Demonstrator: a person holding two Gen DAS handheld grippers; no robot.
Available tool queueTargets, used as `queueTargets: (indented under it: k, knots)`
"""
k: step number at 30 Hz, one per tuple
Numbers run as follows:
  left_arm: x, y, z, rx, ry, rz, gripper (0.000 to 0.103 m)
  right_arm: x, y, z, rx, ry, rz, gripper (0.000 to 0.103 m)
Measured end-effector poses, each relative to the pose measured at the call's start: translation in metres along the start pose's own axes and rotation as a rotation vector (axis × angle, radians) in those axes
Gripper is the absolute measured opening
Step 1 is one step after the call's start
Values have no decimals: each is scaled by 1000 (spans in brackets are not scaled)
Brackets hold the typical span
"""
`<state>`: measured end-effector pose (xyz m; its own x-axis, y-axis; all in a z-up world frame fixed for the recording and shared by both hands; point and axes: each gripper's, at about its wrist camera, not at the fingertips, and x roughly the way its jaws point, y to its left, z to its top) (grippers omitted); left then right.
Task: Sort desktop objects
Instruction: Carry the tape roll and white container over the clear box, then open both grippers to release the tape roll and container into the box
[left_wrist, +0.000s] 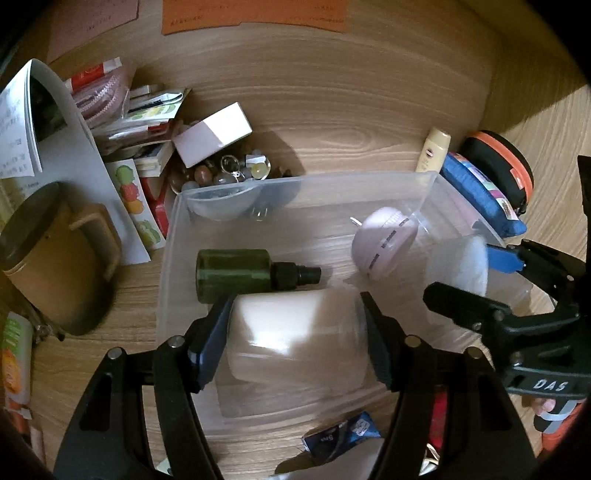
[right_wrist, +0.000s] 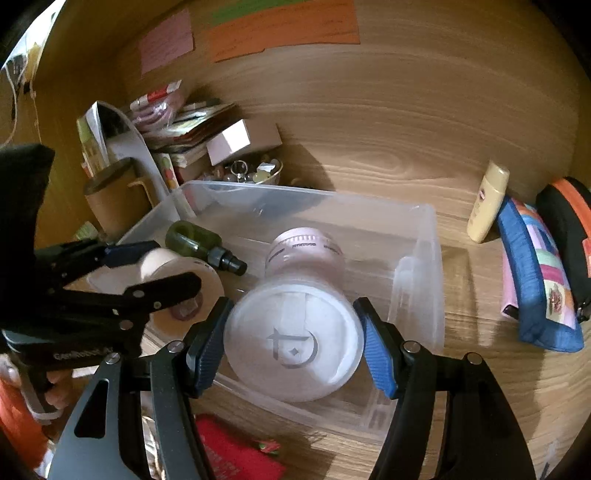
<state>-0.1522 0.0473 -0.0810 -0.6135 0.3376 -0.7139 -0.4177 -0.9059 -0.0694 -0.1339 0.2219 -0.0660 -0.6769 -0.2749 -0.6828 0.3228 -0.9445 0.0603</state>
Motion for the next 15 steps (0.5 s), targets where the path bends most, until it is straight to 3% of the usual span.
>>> queueTargets:
  k: [10, 15]
  knots:
    - [-4, 3, -2, 7, -19, 6, 68, -3, 1, -3, 1, -26, -22, 68]
    - [-9, 1, -2, 23, -53, 45, 80, -10, 0, -3, -8, -67, -58, 73]
